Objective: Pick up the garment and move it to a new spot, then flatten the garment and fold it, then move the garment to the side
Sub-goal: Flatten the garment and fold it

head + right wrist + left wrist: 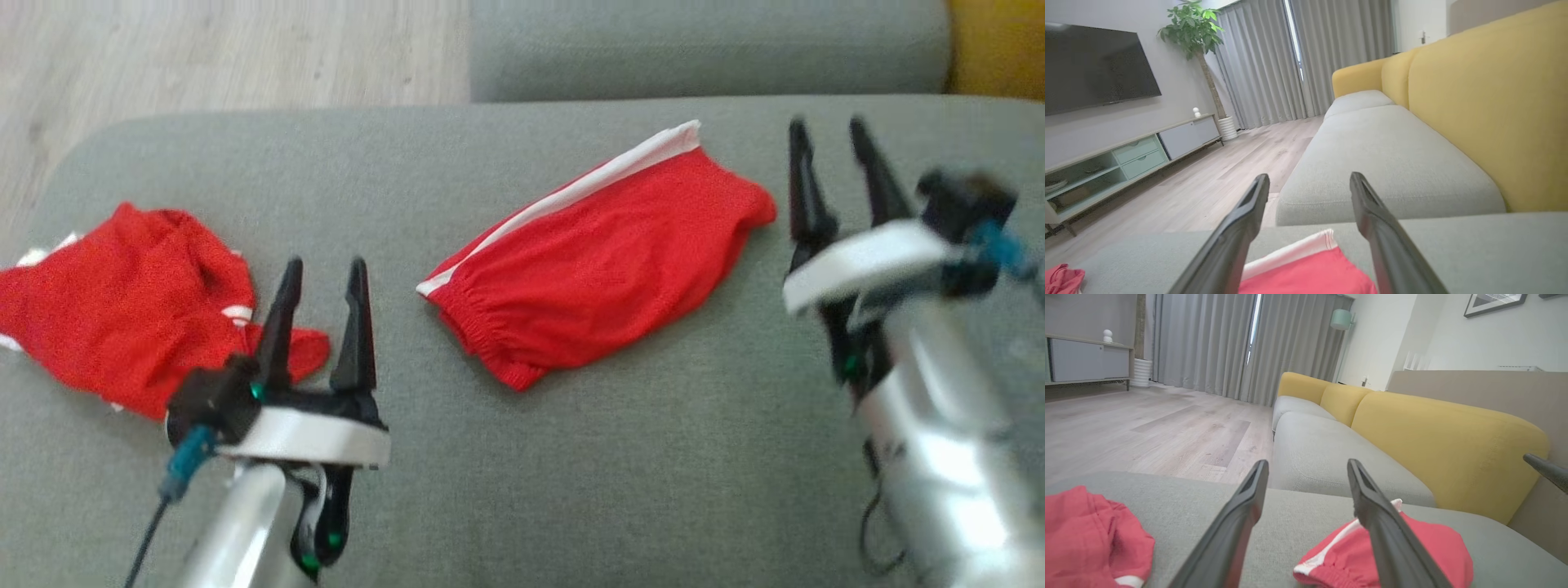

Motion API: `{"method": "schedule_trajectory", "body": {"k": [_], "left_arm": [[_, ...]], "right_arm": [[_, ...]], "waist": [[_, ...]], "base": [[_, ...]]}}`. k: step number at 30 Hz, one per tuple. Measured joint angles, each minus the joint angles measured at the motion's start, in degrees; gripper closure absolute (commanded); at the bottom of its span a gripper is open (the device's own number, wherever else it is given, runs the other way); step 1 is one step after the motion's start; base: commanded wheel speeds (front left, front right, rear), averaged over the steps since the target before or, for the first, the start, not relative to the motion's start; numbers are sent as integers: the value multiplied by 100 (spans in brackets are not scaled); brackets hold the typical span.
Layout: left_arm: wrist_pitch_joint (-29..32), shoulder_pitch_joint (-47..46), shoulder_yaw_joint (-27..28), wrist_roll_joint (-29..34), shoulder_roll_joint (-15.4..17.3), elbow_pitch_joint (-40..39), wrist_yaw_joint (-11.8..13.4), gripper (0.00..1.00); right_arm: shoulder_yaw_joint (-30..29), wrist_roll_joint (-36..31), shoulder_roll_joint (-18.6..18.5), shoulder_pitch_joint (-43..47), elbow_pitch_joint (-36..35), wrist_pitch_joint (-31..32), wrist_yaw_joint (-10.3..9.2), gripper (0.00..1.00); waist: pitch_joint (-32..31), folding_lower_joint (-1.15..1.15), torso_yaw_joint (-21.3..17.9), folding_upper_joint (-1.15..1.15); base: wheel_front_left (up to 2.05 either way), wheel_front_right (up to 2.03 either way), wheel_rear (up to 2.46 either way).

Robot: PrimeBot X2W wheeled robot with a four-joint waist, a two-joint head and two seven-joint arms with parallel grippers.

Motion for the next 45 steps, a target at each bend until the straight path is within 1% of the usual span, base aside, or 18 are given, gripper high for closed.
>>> {"method": "schedule_trajectory", "body": {"k": [2,5,8,11,17,19,22,26,29,32,36,41,42,43,45], "left_arm": [[0,181,76,197,-45,15,-46,0],[1,444,155,400,-127,67,-197,0],[1,709,270,578,-225,141,-322,0],[1,900,417,706,-334,164,-424,0],[1,1046,658,932,-502,158,-564,0],[1,1070,690,1003,-521,152,-641,0],[1,1071,740,1051,-561,131,-653,0],[1,1055,776,1117,-611,58,-738,0],[1,974,750,1151,-646,37,-768,0],[1,776,654,1151,-656,-3,-799,0],[1,536,511,1151,-680,-25,-844,0],[1,346,319,1114,-690,-23,-845,0],[1,310,275,1078,-691,-23,-845,0],[1,242,240,1031,-699,-24,-848,0],[1,183,233,1011,-701,-25,-848,0]], "right_arm": [[-301,-259,229,501,-278,-1,0,0],[-521,-555,470,1180,-481,-1,-1,0],[-565,-688,515,1702,-627,-1,-1,0],[-519,-472,522,2057,-849,-1,-1,0],[-570,-367,542,2392,-1201,-1,-1,0],[-587,-367,542,2405,-1239,-1,-1,0],[-626,-371,543,2403,-1283,-1,-1,0],[-779,-463,546,2365,-1262,-1,-1,0],[-1005,-599,555,2185,-1016,76,-1,0],[-1259,-602,557,1747,-695,382,-1,0],[-1728,-376,558,999,-135,768,-1,0],[-2530,-409,557,169,837,1132,-1,0],[-2706,-497,554,25,1033,1202,-1,0],[-3060,-676,542,-238,1443,1359,-1,0],[-3364,-989,485,-443,1829,1472,-1,0]], "waist": [[-111,0,-51,0],[-251,0,-116,0],[-347,0,-164,0],[-380,1,-194,0],[-375,2,-222,0],[-367,2,-220,0],[-349,2,-203,0],[-245,2,-119,0],[-97,2,-6,0],[95,2,151,0],[367,3,418,0],[688,3,801,0],[743,3,873,0],[846,3,1011,0],[937,3,1139,0]], "base": [[0,0,0],[0,0,0],[0,0,0],[0,0,0],[0,0,0],[0,0,0],[0,0,0],[0,0,0],[0,0,0],[0,0,0],[0,0,0],[0,0,0],[0,0,0],[0,0,0],[0,0,0]]}}
